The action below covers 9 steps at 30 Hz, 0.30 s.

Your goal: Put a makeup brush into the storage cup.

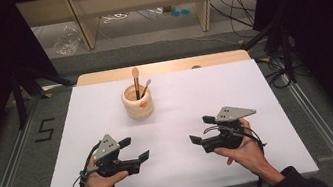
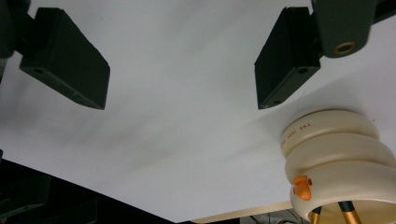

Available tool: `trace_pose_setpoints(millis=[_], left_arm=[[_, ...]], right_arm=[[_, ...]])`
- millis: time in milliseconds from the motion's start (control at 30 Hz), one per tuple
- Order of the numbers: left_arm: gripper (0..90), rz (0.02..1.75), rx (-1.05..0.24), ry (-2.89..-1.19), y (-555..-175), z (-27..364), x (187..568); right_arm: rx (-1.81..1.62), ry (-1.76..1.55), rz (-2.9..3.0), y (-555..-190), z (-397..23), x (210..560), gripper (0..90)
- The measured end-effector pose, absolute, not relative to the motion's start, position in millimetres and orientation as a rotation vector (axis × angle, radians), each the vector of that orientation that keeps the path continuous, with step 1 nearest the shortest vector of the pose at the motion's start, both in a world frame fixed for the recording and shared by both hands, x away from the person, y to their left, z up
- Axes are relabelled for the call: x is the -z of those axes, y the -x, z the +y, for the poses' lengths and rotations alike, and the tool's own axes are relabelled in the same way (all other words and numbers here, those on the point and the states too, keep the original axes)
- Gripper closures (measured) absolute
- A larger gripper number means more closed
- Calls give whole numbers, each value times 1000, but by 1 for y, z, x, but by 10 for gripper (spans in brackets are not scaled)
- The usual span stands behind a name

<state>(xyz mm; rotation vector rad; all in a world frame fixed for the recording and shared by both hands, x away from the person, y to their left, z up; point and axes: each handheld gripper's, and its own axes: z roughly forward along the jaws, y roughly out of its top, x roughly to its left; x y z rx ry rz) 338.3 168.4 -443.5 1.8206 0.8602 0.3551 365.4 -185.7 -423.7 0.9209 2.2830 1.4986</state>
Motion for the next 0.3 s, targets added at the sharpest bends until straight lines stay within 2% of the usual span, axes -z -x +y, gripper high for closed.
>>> trace_pose_setpoints(millis=[300], left_arm=[[185, 868, -359, -1832, -339, 168, 447]], right_arm=[[-1505, -920, 2284, -366, -185, 425, 173]])
